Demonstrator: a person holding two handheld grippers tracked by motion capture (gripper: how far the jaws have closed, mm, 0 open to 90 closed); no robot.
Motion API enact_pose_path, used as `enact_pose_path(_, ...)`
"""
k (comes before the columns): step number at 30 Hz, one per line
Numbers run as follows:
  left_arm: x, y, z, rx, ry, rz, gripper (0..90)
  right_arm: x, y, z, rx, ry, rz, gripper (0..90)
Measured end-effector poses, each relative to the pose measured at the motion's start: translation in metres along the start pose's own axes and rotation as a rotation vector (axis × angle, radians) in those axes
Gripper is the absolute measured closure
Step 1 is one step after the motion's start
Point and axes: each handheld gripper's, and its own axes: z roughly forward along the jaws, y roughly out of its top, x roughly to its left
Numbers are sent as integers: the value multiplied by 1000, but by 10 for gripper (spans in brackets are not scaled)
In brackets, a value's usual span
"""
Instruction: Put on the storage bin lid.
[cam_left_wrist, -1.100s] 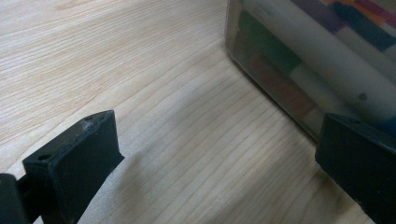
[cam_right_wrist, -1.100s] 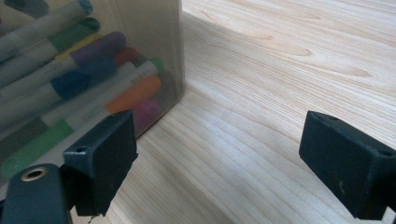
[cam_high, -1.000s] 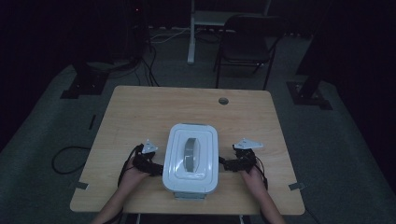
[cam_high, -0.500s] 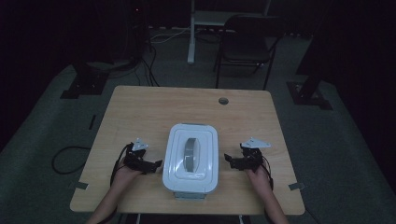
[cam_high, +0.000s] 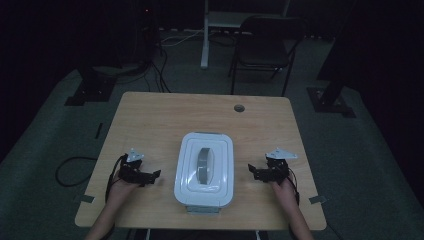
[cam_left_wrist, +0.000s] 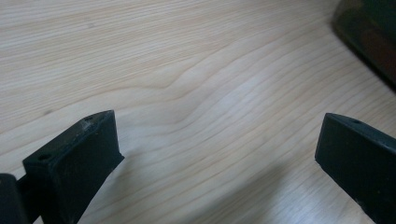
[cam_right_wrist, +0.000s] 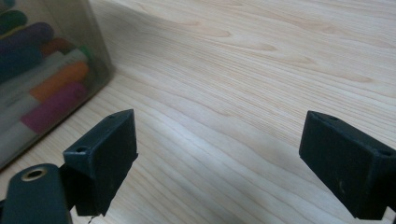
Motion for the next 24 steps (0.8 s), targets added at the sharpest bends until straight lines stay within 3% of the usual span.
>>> enact_pose_path(11,22,-13,-18,-25,56,-56,6,-16,-7,-11,-22,-40,47,113)
enact_pose_path(19,35,-23,-33,-30,92,-92,6,-26,-12,-21,-48,-93,86,113)
enact_pose_path(20,36,-25,-35,-32,101,-93,5,-30,-14,-23,-52,-115,109,113)
enact_pose_path(24,39,-29,-41,-33,112,-111,5,-33,-18,-26,-40,-147,107,113)
